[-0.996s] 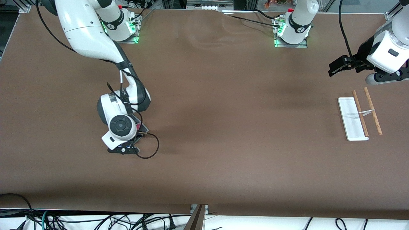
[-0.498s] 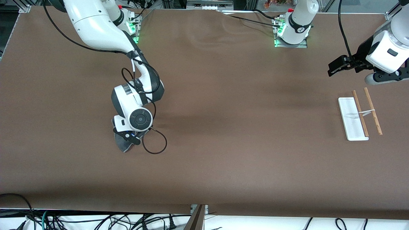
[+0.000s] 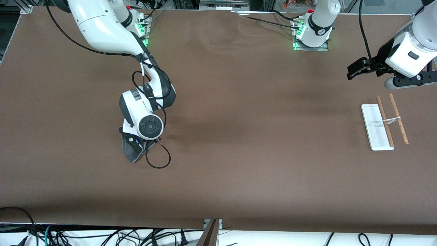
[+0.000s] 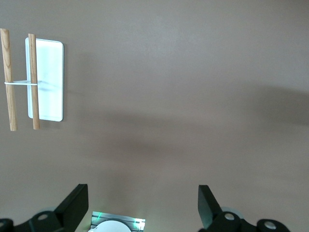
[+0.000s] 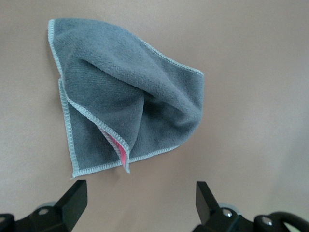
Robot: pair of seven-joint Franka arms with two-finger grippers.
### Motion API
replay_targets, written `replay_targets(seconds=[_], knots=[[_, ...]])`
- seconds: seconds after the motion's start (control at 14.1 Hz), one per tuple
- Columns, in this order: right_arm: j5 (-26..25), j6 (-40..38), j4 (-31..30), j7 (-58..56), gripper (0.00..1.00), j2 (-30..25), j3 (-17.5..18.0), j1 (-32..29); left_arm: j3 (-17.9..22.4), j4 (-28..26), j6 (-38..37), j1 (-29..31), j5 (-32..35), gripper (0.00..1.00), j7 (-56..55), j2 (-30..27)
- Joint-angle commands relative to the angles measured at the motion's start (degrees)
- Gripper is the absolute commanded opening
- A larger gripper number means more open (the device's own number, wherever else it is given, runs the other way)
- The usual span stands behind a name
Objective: Pass towel and hang on rack
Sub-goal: 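Lift the towel with the right gripper and carry it toward the middle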
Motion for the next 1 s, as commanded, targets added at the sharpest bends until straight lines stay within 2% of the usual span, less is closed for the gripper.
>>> replay_targets(seconds=[0.0,0.43,0.5,0.64,0.71,0.93], knots=[[-0.4,1.0,-0.5,2.1,0.99,1.4,0.1,-0.4,0.1,1.5,-1.3,-0.3,-1.3,1.0,0.2,0.5],[-1.8,3.4,-2.9,2.1,0.99,2.4,-0.8,-0.5,-0.9,1.5,-1.5,-0.6,-1.5,1.0,-0.2,0.3],[-2.3,3.4,-3.1,2.1,0.93,2.4,-0.8,-0.5,-1.1,1.5,-1.4,-0.6,-1.5,1.0,-0.2,0.4],[-2.5,2.8,-2.9,2.1,0.63,2.2,-0.8,-0.4,-1.3,1.5,-1.4,-0.6,-1.5,1.0,0.1,0.3],[-2.5,2.7,-2.9,2.0,0.57,2.1,-0.8,-0.3,-1.3,1.5,-1.4,-0.6,-1.5,1.0,0.2,0.4],[-2.6,2.6,-3.0,2.0,0.57,2.2,-0.8,-0.2,-1.8,1.6,-1.1,-0.7,-1.5,1.0,0.2,0.4]])
